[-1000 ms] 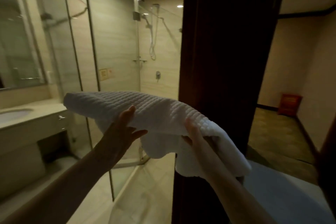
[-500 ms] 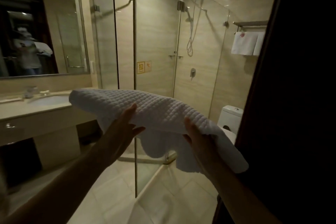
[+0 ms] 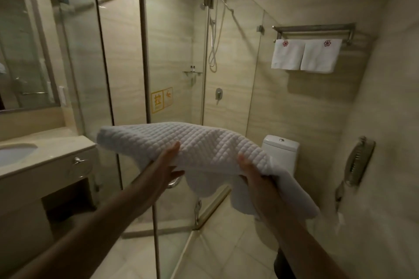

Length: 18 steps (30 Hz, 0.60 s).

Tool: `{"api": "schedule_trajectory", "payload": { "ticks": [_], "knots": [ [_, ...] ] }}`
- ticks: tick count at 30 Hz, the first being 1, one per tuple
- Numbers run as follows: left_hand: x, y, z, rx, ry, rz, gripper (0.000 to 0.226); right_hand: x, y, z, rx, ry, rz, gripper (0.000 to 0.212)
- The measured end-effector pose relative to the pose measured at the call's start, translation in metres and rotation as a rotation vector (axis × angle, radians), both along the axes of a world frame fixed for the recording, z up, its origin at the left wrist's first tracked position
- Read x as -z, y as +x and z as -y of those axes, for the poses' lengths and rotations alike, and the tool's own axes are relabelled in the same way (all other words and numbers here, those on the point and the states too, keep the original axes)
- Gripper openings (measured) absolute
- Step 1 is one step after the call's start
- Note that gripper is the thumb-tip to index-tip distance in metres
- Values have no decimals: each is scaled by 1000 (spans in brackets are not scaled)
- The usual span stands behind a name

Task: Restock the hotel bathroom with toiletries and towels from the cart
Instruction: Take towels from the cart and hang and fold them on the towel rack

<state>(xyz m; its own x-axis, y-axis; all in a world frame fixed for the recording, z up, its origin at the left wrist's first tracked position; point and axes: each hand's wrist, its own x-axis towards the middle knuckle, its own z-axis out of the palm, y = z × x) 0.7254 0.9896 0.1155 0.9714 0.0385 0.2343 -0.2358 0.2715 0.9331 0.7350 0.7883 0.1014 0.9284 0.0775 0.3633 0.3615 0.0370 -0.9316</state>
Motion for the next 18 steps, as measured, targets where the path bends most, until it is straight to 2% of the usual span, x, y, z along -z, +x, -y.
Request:
{"api": "schedule_trajectory", "payload": {
  "ticks": [3, 4, 7, 10, 15, 18],
  "knots": [
    [6, 46, 0, 99, 11, 42, 72, 2, 34, 4, 80, -59, 70, 40],
    [8, 61, 1, 113, 16, 47, 78, 1, 44, 6, 90, -59, 72, 40],
    [14, 109, 13, 170, 39, 59, 87, 0, 83, 17, 119, -29, 91, 19],
    [18, 158, 33, 238, 71, 71, 79, 0, 124, 32, 189, -13, 95, 20],
    [15, 251, 80, 262, 77, 85, 45, 4, 217, 67, 306, 130, -21, 25],
    [9, 313, 108, 257, 77, 108, 46, -2, 275, 90, 306, 91, 68, 60]
  ]
}}
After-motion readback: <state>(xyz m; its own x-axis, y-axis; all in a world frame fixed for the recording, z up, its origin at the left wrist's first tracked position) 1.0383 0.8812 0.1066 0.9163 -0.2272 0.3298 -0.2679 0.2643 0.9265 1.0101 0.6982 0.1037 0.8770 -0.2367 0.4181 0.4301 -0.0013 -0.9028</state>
